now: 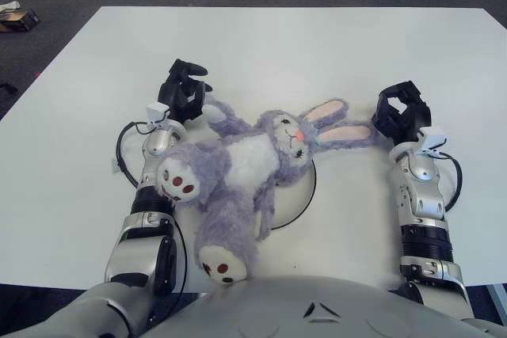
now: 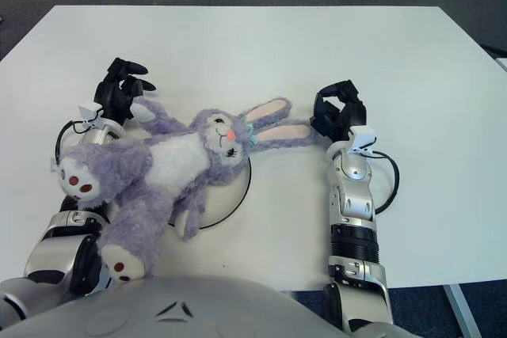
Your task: Put the doll into the plate.
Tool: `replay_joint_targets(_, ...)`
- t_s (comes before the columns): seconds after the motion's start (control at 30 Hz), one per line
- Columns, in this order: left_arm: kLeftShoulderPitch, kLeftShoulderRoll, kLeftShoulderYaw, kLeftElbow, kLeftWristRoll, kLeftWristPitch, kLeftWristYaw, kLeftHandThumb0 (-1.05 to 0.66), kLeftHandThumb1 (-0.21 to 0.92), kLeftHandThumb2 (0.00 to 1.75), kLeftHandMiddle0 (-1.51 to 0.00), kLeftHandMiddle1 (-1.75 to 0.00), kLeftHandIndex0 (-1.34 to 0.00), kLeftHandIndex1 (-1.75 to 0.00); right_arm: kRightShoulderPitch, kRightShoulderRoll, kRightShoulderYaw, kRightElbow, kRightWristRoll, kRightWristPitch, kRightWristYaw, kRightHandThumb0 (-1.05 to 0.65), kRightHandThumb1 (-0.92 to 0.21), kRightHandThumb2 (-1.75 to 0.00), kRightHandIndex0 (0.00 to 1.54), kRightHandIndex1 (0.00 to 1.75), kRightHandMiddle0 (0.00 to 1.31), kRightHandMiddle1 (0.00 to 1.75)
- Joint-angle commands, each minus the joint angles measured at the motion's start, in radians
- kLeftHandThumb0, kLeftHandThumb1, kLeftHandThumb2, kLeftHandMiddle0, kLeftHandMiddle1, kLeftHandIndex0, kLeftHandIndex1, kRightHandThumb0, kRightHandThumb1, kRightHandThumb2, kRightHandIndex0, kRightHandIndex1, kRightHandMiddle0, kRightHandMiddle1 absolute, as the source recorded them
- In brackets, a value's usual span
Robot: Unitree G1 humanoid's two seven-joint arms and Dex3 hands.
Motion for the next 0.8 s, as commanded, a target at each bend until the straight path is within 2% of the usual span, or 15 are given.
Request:
replay_joint_targets(0.0, 0.077, -0.044, -0.002, 0.031, 0.002, -0.01, 0.025, -0.01, 0.67, 0.8, -0.34, -1.64, -0.34, -1.63, 0.012, 0.006, -0.002, -0.015, -0.003, 0.01, -0.005, -0.38, -0.68, -0.83, 0.91, 1.75, 0.35, 1.75)
replay_joint_targets(0.5, 0.094, -0.056, 0.008, 0.001, -0.001, -0.029, 0.073, -0.01, 0.66, 0.84, -0.34, -1.65, -0.34, -1.64, 0.013, -0.002, -0.009, -0.019, 0.005, 0.013, 0.004, -0.38, -0.68, -0.84, 0.9, 1.75, 0.35, 1.75)
replay_joint_targets(0.77, 0.147, -0.067, 0.005, -0.088, 0.021, -0.017, 0.129, 0.0, 0.63, 0.88, -0.34, -1.67, -0.34, -1.66, 0.012, -0.003, -0.013, -0.029, 0.01, 0.015, 0.01, -0.38, -0.67, -0.84, 0.9, 1.75, 0.35, 1.75)
